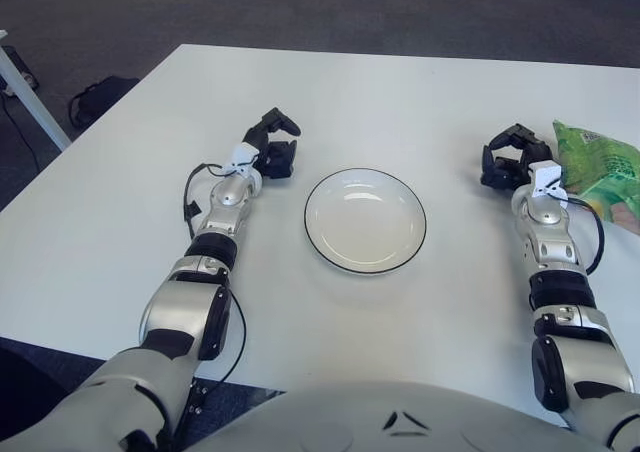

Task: Put the snack into the plate.

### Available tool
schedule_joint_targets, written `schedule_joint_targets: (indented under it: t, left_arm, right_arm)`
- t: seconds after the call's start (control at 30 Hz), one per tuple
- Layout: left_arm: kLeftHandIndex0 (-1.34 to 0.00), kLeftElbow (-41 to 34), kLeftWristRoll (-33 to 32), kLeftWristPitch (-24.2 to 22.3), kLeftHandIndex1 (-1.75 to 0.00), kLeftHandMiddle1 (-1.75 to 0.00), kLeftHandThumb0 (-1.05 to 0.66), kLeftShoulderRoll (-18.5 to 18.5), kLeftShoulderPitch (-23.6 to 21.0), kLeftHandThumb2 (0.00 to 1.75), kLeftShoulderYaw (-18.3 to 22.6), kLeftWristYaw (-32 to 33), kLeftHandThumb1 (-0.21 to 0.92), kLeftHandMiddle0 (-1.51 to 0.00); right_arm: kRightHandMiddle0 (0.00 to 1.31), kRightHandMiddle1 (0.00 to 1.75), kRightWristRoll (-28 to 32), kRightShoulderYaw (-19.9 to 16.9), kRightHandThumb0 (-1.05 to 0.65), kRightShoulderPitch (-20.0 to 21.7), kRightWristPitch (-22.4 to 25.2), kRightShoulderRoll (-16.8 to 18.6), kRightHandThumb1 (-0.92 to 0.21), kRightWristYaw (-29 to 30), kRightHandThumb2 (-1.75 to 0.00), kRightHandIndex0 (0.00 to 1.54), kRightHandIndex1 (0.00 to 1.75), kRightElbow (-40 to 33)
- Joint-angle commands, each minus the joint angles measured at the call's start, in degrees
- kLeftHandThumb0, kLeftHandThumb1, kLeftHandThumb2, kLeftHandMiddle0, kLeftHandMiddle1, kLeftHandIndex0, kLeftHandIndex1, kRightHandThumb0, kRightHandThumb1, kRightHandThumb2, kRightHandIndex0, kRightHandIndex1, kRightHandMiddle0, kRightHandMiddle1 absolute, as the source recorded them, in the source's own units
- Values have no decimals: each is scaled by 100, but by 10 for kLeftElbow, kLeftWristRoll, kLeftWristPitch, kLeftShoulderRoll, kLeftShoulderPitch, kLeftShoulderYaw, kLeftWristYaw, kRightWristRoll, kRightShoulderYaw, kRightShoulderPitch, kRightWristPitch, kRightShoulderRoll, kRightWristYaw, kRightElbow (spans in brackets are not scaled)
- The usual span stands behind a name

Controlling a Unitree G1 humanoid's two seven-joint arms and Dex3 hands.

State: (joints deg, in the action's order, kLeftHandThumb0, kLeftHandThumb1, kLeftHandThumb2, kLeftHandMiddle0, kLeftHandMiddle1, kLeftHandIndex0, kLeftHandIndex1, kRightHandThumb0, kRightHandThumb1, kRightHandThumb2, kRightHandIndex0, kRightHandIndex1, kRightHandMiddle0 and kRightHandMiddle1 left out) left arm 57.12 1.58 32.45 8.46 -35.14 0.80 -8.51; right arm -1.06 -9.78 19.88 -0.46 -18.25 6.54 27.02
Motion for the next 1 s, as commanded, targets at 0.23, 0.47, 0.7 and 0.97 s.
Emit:
schedule_joint_targets:
  t: [0.23, 0.47, 0.7, 0.97]
  left_arm:
    - [-48, 28, 25, 1, -175, -175, -43, -9, 52, 110, -15, 10, 49, -117]
    - [-47, 29, 23, 6, -175, -175, -42, -8, 54, 108, -15, 10, 50, -116]
    - [-47, 30, 23, 9, -175, -175, -42, -9, 55, 108, -15, 8, 50, -116]
    - [-48, 31, 24, 7, -175, -175, -43, -9, 54, 111, -15, 12, 48, -117]
  right_arm:
    - [61, 175, -15, 17, -48, -63, 21, 34, -32, 6, -132, 126, 175, -15]
    - [64, 175, -48, 33, -49, -82, -100, 39, -29, 33, -135, 128, 175, -16]
    - [61, 175, -55, 39, -48, -121, -190, 42, -33, 34, -130, 118, 175, -93]
    - [55, 175, -34, 23, -45, -131, -263, 46, -40, 31, -121, 108, 175, -124]
